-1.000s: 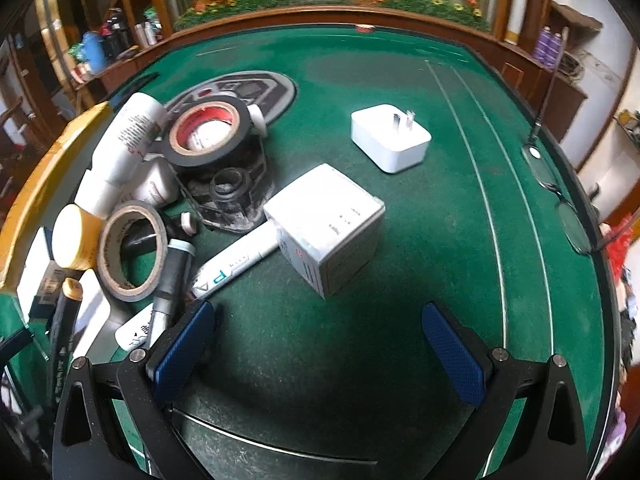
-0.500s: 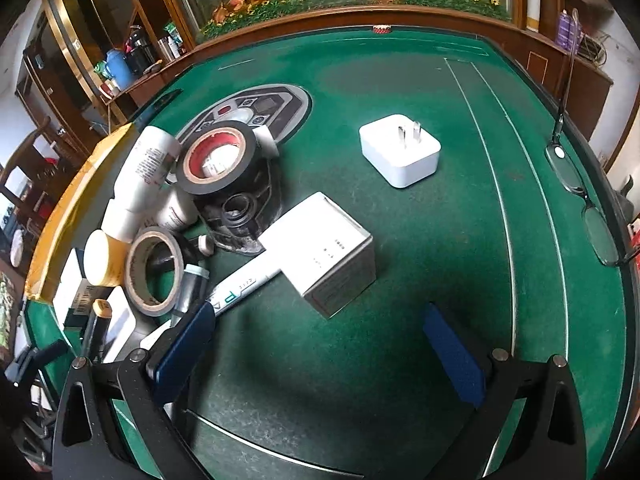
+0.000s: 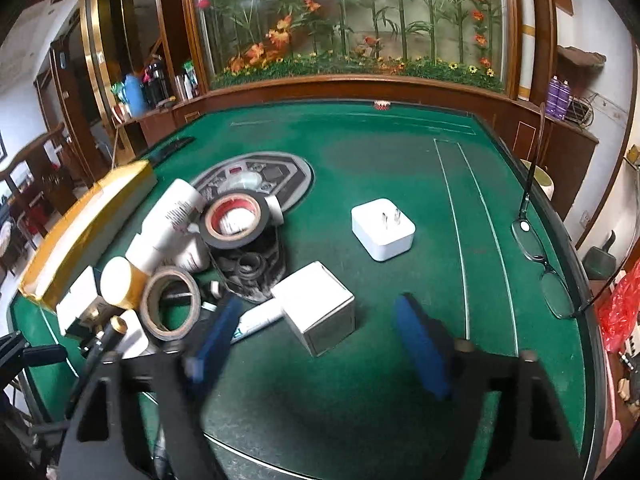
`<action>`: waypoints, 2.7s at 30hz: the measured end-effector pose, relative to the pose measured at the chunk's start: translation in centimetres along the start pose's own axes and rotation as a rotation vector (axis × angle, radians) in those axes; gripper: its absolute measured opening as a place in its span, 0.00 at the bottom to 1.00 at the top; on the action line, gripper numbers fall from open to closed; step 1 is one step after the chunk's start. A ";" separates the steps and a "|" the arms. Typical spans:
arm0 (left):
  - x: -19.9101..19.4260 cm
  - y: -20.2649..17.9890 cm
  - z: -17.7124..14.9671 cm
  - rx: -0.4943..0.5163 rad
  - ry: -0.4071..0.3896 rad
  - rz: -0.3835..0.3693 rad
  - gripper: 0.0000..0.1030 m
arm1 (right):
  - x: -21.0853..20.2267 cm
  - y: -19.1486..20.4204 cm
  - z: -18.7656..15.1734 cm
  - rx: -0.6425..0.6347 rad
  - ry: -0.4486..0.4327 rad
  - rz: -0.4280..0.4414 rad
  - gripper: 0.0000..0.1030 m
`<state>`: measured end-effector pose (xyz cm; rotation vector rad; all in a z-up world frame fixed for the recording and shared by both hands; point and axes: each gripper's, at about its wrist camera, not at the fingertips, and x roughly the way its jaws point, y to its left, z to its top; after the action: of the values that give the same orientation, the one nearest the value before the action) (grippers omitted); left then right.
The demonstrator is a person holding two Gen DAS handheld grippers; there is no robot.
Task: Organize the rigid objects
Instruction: 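Move the left tool to the black marker while the right tool approaches the white cube box, then grasp the black marker with the left tool while the right tool grasps the white cube box, then carry the marker and cube box into the tray and open both tools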
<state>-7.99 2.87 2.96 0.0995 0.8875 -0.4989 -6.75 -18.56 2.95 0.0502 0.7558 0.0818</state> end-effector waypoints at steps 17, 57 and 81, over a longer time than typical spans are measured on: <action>1.2 0.1 -0.4 0.004 0.018 0.013 0.15 | 1.4 -0.5 0.3 0.001 0.024 0.046 0.41; -12.3 9.9 -2.5 -0.272 -0.360 0.077 0.15 | -5.2 8.0 2.1 -0.099 -0.110 0.311 0.41; -5.6 25.7 4.3 -0.460 -0.182 0.141 0.15 | 6.0 29.9 13.5 -0.218 0.238 0.483 0.41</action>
<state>3.86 26.36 6.87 -0.2979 0.7902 -0.1601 5.22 11.58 10.91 0.0149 0.9566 0.6381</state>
